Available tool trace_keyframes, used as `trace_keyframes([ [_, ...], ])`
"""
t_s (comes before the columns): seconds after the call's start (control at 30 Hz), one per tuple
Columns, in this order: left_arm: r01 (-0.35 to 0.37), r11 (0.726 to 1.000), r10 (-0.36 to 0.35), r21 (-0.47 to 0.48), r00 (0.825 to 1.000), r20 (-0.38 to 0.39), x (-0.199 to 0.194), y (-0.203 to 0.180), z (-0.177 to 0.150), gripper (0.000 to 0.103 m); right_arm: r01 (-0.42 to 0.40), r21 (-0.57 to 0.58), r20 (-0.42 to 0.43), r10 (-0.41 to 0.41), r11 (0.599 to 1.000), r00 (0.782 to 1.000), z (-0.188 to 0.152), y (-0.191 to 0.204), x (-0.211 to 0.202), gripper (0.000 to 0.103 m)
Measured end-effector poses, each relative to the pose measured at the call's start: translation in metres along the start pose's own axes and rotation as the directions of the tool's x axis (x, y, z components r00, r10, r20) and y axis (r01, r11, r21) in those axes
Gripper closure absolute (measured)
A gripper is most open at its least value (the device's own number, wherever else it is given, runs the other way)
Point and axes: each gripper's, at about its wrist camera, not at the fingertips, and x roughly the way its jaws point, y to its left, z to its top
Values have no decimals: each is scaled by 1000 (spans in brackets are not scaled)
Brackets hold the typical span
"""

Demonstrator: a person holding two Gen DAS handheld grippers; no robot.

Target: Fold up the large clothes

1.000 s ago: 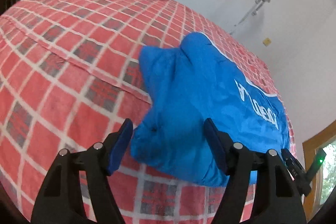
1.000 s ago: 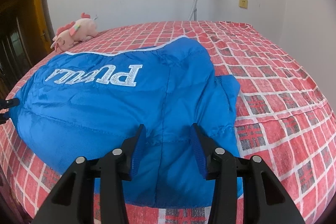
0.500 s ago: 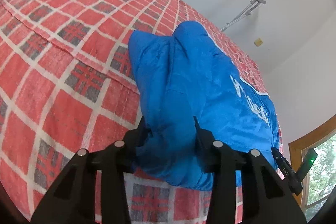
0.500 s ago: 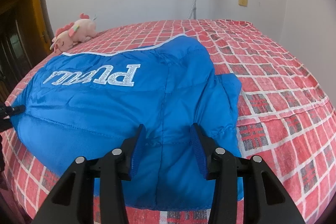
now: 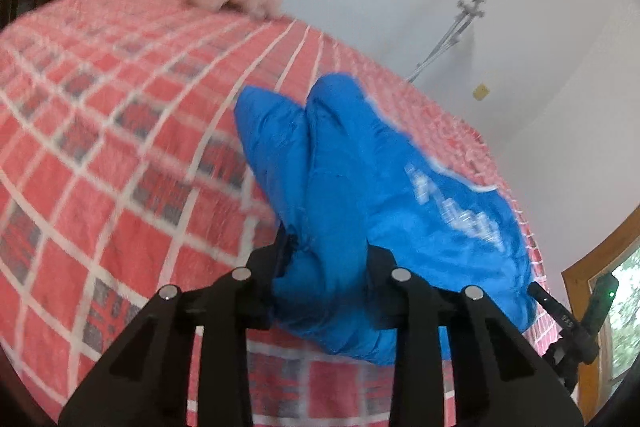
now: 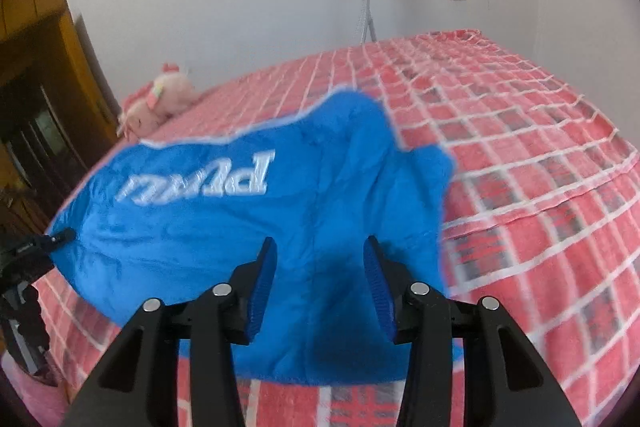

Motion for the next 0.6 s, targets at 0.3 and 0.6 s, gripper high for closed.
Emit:
trace_keyframes([
  [0.3, 37, 960, -71, 277, 991, 114, -29, -131, 21, 82, 89, -7, -4, -89, 996, 996, 18, -22, -42, 54],
  [0.6, 153, 850, -148, 505, 988, -50, 27, -258, -19, 83, 100, -22, 27, -99, 995, 995, 25, -28, -65, 54],
])
